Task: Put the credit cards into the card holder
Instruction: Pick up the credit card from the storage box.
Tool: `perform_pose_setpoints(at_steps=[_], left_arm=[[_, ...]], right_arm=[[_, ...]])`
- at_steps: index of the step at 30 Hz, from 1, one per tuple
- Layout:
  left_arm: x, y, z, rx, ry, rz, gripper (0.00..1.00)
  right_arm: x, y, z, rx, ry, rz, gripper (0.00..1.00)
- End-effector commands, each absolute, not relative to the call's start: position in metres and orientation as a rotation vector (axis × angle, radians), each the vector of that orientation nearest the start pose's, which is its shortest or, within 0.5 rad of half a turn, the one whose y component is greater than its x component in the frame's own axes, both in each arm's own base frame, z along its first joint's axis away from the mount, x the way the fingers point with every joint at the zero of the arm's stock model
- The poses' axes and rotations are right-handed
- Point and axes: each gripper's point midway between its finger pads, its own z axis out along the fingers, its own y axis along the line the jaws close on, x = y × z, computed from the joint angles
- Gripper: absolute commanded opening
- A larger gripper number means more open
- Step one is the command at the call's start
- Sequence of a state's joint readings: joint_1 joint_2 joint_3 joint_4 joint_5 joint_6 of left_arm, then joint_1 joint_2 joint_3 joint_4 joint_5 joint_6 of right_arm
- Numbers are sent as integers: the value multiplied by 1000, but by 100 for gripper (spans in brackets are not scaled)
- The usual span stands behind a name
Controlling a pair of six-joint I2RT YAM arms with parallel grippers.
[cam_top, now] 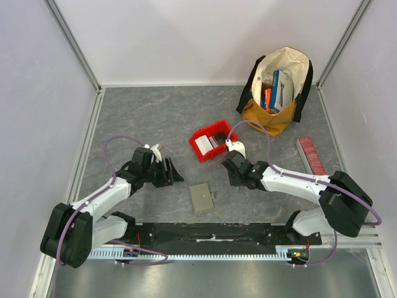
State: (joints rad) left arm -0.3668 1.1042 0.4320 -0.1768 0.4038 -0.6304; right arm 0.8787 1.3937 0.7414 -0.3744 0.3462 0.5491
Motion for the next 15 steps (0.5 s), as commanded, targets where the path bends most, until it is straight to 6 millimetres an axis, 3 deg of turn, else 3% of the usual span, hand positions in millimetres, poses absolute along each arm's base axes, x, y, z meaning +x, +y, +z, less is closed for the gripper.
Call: perform_pose_setpoints(at_steps=[1,4,9,15], left_arm=[[213,-186,68,-47,2482,-966,67],[213,-186,67,-47,2484,-972,67],[213,-187,68,-44,2480,-976,67],[213,-185,72,-57,2471,-968,67]], right_arm=[[236,215,58,-246,2443,152,19],[234,213,54,-256,2456,141,16],[233,210,58,-258,2447,141,0],[230,231,101,-288,2370,341,0]])
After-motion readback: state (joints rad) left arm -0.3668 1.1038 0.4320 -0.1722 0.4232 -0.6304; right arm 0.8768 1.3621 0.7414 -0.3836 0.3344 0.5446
